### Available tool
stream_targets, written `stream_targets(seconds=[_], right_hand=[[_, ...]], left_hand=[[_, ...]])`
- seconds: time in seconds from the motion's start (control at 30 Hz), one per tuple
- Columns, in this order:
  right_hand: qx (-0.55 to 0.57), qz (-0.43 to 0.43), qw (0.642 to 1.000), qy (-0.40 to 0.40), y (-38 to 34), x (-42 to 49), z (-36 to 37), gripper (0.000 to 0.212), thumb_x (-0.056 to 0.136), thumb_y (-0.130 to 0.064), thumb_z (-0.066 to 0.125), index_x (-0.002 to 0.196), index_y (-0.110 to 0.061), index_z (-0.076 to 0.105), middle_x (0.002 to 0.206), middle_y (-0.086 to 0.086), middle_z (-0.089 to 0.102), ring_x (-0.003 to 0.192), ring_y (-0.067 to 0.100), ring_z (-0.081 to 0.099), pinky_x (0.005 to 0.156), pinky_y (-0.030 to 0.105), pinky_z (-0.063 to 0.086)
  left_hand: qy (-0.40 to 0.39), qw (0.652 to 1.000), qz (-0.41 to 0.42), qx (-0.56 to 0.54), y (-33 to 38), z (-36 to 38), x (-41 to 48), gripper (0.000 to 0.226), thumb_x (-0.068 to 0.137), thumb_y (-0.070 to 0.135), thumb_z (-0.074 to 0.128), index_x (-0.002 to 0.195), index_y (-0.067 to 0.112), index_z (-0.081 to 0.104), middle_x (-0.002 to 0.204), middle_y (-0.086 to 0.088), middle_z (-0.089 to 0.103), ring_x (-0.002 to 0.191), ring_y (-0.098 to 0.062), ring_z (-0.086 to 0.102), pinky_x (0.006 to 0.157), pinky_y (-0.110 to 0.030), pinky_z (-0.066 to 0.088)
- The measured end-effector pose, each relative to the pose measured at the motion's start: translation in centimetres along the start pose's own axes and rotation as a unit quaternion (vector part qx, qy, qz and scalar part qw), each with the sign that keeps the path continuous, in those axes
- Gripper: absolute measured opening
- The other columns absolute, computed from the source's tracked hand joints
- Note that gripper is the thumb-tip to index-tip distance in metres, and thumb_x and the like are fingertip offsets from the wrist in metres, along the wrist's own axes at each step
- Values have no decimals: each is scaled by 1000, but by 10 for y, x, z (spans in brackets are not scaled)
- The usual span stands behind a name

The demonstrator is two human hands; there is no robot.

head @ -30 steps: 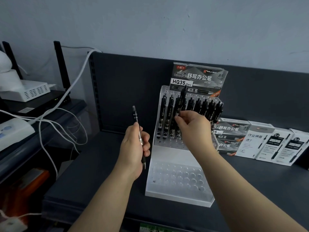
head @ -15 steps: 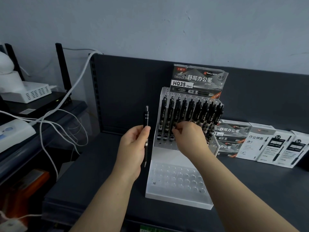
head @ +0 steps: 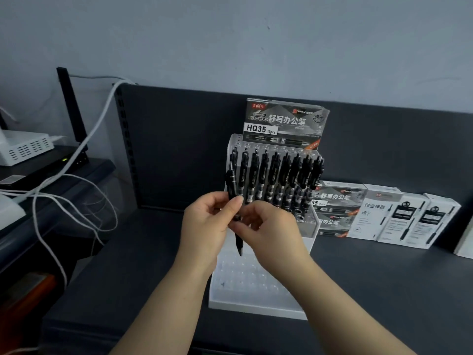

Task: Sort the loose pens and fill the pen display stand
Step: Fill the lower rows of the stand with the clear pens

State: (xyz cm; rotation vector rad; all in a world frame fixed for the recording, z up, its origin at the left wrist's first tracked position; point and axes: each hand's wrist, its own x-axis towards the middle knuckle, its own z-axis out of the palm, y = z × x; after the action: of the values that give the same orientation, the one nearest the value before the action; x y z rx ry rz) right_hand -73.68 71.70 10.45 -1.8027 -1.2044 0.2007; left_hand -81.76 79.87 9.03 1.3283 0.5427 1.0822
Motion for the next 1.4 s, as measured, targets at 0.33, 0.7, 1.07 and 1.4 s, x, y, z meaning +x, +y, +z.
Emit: stream_targets(seconds=[0.33,0.7,1.07,1.4], right_hand=[[26,22,986,165,18,41,-36,26,89,-21,61,114,-15,66,81,-14,63,63,-9,55,57,2,41],[-185,11,981,54,29,46,-16,20,92,-21,54,103,-11,68,86,6,70,70,18,56,55,22,37],[-233,2,972,5,30,50,-17,19,93,-17,50,90,-4,63,76,6,56,71,21,48,59,26,31],[-165,3,978,130,90,-8,-104,21,87,-28,61,104,-16,66,98,-2,63,96,16,55,84,30,46]], left_hand=[[-24,918,203,341,-21,-13,16,11,87,12,64,91,17,73,86,12,65,84,-4,61,75,-12,45],[-63,847,260,459,-30,-16,20,8,81,13,71,86,17,75,81,10,64,84,-11,53,72,-10,34],[-62,853,245,456,-29,-16,22,6,81,12,72,84,16,75,79,9,64,80,-12,53,70,-12,37],[-64,839,307,444,-9,75,-11,38,82,41,55,101,13,70,98,3,62,91,-15,57,80,-22,44]])
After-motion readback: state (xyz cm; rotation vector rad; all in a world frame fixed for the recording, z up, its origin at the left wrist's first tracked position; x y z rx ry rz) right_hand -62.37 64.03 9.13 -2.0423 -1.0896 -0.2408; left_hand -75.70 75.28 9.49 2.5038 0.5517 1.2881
